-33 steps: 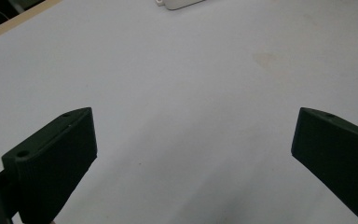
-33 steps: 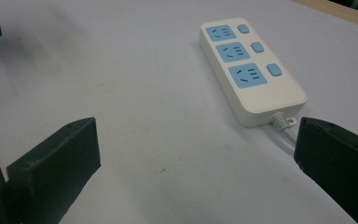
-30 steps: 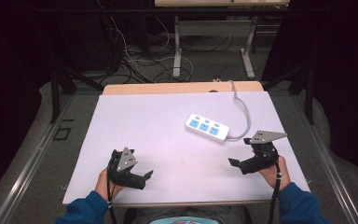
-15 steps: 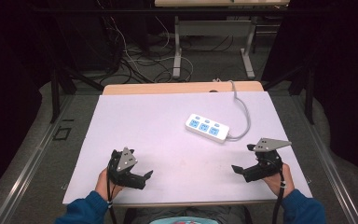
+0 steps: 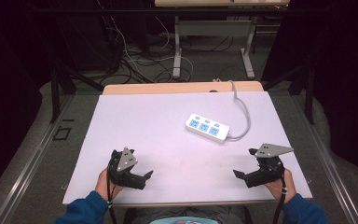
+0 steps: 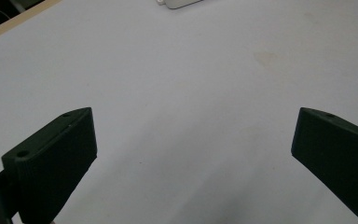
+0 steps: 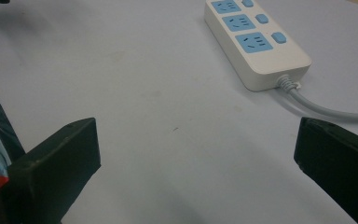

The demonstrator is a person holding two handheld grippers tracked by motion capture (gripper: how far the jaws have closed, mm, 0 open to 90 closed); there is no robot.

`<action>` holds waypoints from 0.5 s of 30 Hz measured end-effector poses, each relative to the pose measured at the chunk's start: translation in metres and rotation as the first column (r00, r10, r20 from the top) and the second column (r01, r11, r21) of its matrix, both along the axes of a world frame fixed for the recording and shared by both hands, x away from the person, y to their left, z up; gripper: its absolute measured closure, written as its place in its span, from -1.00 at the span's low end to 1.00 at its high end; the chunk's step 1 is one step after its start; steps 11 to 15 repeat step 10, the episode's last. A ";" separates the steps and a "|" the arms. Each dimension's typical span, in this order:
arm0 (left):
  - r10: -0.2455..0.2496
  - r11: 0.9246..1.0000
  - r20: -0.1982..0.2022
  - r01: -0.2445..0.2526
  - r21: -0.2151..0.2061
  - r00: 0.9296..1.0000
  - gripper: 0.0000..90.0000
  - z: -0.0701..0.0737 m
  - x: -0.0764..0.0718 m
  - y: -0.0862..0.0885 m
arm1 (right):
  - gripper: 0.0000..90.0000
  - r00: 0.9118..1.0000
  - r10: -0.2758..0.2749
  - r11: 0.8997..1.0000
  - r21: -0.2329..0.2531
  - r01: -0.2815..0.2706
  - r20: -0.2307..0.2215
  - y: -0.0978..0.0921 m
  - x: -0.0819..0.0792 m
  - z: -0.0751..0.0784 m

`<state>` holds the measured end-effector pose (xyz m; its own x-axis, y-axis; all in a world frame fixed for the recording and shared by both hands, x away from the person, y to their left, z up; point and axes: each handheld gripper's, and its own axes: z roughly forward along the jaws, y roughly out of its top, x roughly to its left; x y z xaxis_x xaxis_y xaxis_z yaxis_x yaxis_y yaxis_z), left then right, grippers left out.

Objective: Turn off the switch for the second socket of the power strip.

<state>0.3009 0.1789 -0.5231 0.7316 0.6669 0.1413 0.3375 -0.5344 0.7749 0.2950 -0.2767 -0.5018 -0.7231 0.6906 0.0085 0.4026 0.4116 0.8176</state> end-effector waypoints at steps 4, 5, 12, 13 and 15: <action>0.001 1.000 0.000 -0.001 -0.001 1.000 -1.00 0.000 0.000 0.000 | -1.00 1.000 0.005 1.000 -0.006 -0.005 0.005 0.000 -0.001 0.000; 0.001 1.000 0.000 -0.001 0.000 1.000 -1.00 0.000 0.000 0.000 | -1.00 1.000 0.008 1.000 -0.008 -0.008 -0.002 0.000 -0.001 0.000; -0.001 1.000 -0.004 0.001 0.002 1.000 -1.00 0.000 0.000 0.000 | -1.00 1.000 0.011 1.000 -0.001 -0.011 0.001 0.000 -0.001 0.000; -0.001 1.000 -0.004 0.001 0.002 1.000 -1.00 0.000 0.000 0.000 | -1.00 1.000 0.011 1.000 -0.001 -0.011 0.001 0.000 -0.001 0.000; -0.001 1.000 -0.004 0.001 0.002 1.000 -1.00 0.000 0.000 0.000 | -1.00 1.000 0.011 1.000 -0.001 -0.011 0.001 0.000 -0.001 0.000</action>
